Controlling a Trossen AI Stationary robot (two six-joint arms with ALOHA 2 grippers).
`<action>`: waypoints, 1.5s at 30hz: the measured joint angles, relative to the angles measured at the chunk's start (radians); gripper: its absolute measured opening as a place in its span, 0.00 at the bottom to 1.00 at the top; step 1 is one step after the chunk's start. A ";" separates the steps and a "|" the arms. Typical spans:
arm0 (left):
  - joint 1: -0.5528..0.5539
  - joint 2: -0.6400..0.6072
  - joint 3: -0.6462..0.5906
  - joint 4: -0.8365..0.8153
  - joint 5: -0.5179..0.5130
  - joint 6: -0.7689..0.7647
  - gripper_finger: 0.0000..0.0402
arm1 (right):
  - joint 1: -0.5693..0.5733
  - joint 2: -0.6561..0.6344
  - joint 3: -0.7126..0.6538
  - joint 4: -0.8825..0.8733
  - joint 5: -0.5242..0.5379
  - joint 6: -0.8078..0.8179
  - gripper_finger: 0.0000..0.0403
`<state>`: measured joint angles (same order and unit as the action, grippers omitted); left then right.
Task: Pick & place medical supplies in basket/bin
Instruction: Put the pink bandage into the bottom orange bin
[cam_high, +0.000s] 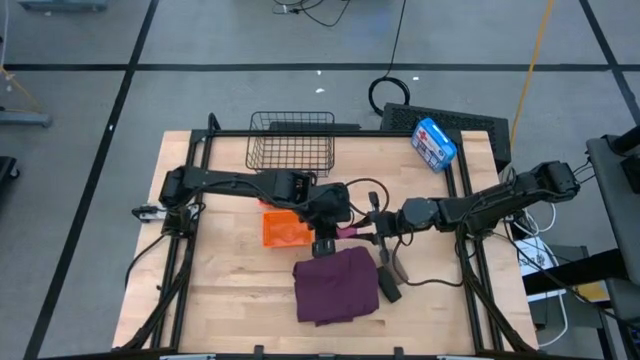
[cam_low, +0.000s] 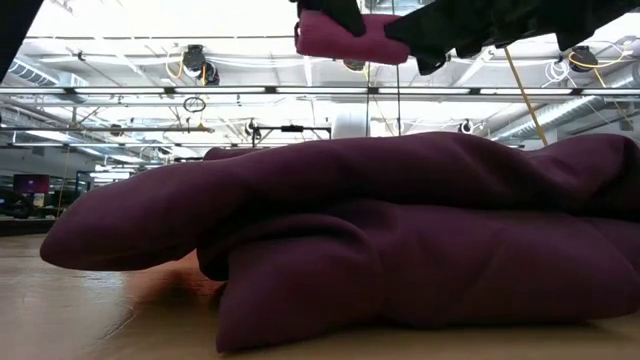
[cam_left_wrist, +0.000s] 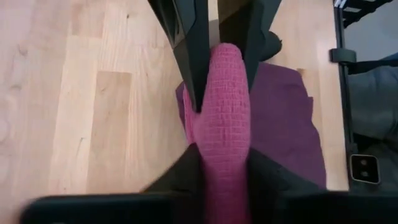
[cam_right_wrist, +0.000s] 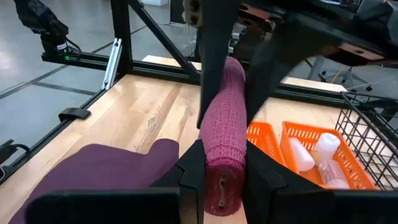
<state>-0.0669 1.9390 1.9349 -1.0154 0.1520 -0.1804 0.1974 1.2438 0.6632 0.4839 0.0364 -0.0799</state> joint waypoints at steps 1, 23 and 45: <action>0.000 -0.006 0.000 -0.016 -0.010 0.002 0.15 | 0.000 -0.002 0.000 -0.003 0.008 0.003 0.14; -0.125 -0.428 -0.748 0.243 -0.291 0.074 0.15 | 0.001 -0.157 0.000 -0.226 0.145 0.016 0.60; 0.023 -0.434 -1.156 0.674 -0.358 0.126 0.16 | 0.000 -0.154 0.000 -0.223 0.147 0.039 0.53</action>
<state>-0.0440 1.5047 0.7792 -0.3412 -0.2064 -0.0547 0.1978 1.0893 0.6628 0.2612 0.1831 -0.0411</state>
